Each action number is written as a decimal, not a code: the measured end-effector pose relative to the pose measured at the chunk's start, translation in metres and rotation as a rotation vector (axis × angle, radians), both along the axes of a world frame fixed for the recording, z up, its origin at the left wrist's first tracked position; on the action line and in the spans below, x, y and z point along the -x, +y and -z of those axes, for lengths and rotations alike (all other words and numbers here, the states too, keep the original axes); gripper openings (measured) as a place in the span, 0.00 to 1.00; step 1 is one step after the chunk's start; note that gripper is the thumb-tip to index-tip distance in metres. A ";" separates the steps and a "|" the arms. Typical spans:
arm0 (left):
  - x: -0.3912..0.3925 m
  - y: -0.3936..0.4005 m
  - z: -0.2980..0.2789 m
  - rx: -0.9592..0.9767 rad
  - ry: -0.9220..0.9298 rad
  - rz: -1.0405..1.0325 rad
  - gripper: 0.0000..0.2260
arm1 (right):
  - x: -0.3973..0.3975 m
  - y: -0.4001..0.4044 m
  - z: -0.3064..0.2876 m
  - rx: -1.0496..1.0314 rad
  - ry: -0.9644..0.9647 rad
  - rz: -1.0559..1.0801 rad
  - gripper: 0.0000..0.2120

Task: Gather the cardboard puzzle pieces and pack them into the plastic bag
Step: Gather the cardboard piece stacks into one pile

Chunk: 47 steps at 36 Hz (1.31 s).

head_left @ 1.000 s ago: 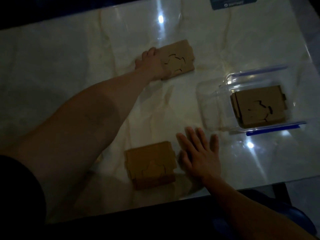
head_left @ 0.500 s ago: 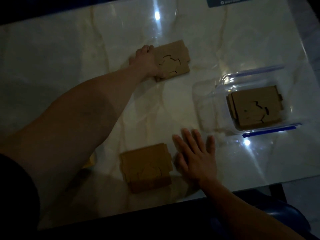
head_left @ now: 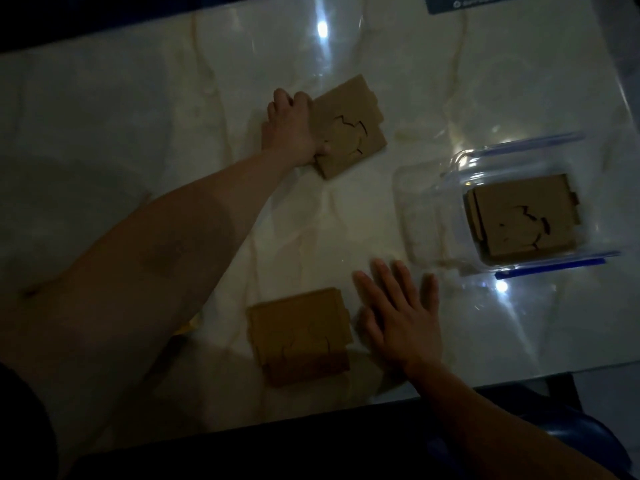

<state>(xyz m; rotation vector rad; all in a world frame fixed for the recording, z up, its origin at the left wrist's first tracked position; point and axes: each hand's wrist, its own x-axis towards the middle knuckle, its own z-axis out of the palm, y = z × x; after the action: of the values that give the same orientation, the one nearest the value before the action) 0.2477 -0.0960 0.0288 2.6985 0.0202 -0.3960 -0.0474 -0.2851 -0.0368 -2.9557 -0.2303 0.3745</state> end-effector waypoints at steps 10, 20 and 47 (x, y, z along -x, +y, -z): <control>0.032 0.015 0.000 0.295 -0.190 -0.087 0.16 | 0.000 -0.001 -0.003 -0.027 0.009 0.006 0.31; 0.088 0.037 -0.005 0.542 -0.139 -0.255 0.09 | 0.000 -0.002 0.001 0.020 0.068 -0.009 0.31; 0.260 0.109 -0.011 0.611 0.069 -0.314 0.11 | -0.001 0.001 -0.007 0.028 0.077 -0.003 0.30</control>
<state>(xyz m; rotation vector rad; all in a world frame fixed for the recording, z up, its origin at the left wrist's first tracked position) -0.0120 0.0126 0.0400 2.0359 0.2902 -0.3301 -0.0464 -0.2841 -0.0295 -2.9611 -0.2215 0.4943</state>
